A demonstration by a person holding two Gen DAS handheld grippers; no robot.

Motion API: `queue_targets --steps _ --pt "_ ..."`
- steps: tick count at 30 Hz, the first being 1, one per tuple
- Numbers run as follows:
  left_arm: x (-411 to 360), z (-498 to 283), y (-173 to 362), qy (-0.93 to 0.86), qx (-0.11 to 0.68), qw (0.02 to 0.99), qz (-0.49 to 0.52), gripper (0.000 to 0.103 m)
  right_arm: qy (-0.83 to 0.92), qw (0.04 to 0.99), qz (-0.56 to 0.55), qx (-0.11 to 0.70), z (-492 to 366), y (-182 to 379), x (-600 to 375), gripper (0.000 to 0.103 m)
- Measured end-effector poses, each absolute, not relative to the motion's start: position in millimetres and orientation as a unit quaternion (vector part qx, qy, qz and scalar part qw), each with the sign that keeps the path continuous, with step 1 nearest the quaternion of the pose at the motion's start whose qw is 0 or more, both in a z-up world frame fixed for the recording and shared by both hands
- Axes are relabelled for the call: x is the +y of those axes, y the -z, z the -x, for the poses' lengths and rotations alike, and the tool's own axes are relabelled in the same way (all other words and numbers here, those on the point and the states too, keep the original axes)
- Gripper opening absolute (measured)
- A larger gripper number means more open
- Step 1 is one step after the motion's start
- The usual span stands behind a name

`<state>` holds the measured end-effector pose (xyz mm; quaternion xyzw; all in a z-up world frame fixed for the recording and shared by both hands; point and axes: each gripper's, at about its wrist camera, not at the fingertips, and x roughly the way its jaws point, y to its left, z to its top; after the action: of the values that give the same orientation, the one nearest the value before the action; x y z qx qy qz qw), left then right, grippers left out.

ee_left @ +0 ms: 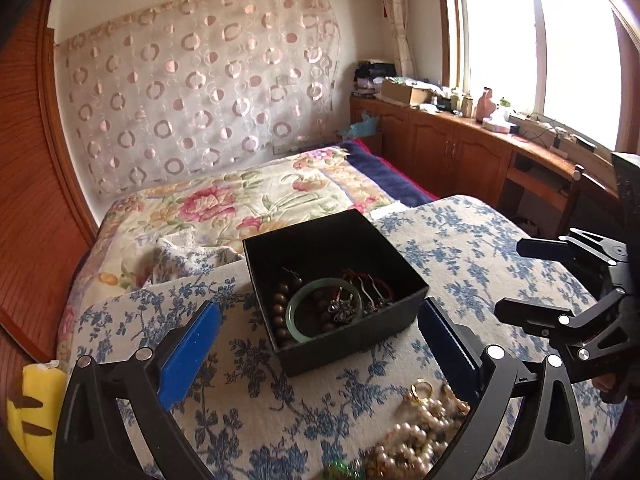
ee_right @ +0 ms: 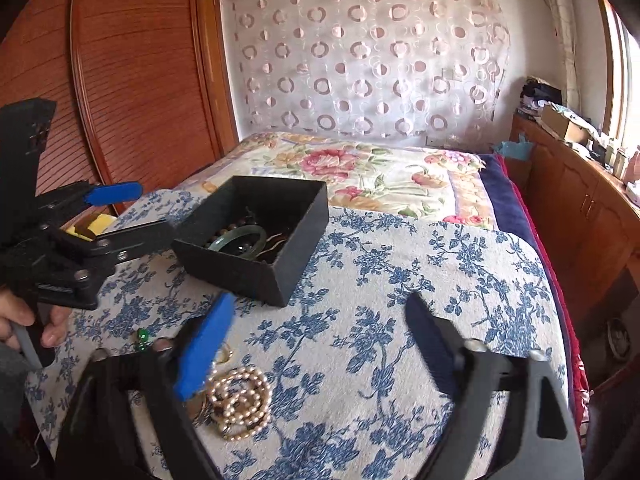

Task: Organize jewelry
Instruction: 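Move both open tools back to the remaining pearls, then grasp the long pearl necklace with the left tool and lift it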

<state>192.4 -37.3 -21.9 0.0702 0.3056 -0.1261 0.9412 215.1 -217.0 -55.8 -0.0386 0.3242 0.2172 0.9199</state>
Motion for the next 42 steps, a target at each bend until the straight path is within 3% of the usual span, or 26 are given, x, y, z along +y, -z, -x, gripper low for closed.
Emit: queue_targets --steps 8,20,25,31,33,36,42 --pt "-20 -149 19 0.130 0.302 0.943 -0.048 0.095 -0.230 0.919 0.041 0.316 -188 61 -212 0.101" --pt "-12 -120 74 0.157 0.379 0.909 -0.064 0.095 -0.236 0.908 0.059 0.341 -168 80 -209 0.101" --pt "-15 -115 86 0.172 0.395 0.901 -0.059 0.095 -0.238 0.900 0.066 0.360 -167 93 -208 0.089" --pt "-26 -108 85 0.183 0.389 0.901 -0.058 0.074 -0.242 0.890 0.083 0.376 -164 102 -203 0.072" --pt "-31 -108 85 0.190 0.391 0.899 -0.056 0.058 -0.244 0.889 0.085 0.378 -162 104 -202 0.063" --pt "-37 -108 83 0.199 0.392 0.897 -0.050 0.043 -0.245 0.886 0.089 0.383 -159 107 -201 0.052" --pt "-49 -113 80 0.214 0.392 0.894 -0.045 0.033 -0.248 0.887 0.087 0.381 -158 106 -201 0.046"
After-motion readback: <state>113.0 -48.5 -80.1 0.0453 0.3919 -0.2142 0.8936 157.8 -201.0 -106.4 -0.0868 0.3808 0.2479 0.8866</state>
